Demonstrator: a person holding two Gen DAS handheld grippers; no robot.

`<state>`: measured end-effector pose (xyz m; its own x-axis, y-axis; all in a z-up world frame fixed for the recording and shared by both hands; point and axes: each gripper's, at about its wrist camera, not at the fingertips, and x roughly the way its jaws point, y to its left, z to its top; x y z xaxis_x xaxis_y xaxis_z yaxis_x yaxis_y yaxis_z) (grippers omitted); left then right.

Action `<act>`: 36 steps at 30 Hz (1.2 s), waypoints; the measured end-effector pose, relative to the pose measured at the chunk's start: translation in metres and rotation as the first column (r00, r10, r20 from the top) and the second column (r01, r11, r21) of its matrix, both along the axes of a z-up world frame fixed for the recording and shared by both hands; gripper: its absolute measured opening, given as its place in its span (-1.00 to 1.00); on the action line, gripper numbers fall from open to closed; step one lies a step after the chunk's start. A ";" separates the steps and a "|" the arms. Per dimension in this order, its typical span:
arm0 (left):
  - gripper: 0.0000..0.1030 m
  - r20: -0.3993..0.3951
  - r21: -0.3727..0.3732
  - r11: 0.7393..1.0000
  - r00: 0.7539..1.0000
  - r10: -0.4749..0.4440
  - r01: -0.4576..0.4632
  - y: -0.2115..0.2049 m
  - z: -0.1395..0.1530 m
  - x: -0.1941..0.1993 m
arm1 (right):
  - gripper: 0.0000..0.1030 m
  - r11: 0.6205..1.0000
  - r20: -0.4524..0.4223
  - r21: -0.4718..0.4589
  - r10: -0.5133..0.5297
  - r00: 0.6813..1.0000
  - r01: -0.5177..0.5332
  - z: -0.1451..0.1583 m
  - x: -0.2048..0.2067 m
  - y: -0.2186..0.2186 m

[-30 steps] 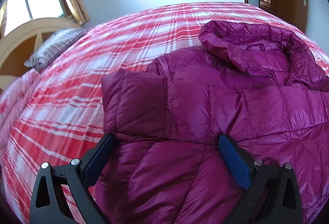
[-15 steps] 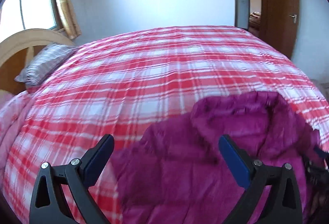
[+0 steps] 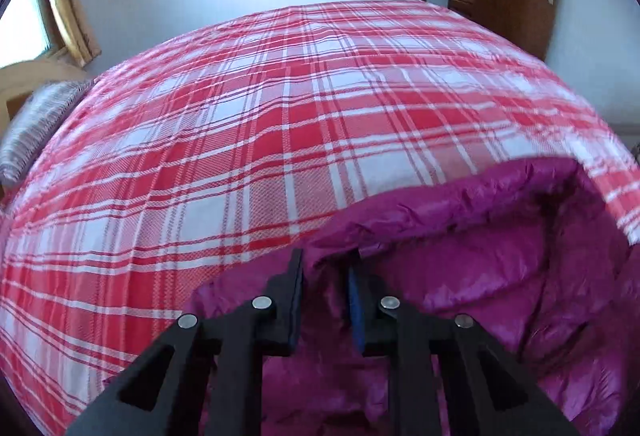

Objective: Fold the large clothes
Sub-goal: 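Grasp the jacket hem edge with both grippers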

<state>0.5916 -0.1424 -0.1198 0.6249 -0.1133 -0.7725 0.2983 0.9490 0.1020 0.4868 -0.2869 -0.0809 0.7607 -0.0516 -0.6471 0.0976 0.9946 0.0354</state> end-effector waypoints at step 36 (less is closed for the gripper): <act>-0.14 0.218 -0.250 0.968 0.972 0.091 -0.035 0.023 0.072 -0.027 | -0.61 0.976 -0.172 -0.009 0.212 0.962 -0.217 -0.046 0.080 0.042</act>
<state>0.5645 -0.1195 -0.0474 0.7918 -0.2345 -0.5640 0.2328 0.9695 -0.0762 0.5673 -0.2449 -0.1267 0.6358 0.0816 -0.7675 -0.1159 0.9932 0.0096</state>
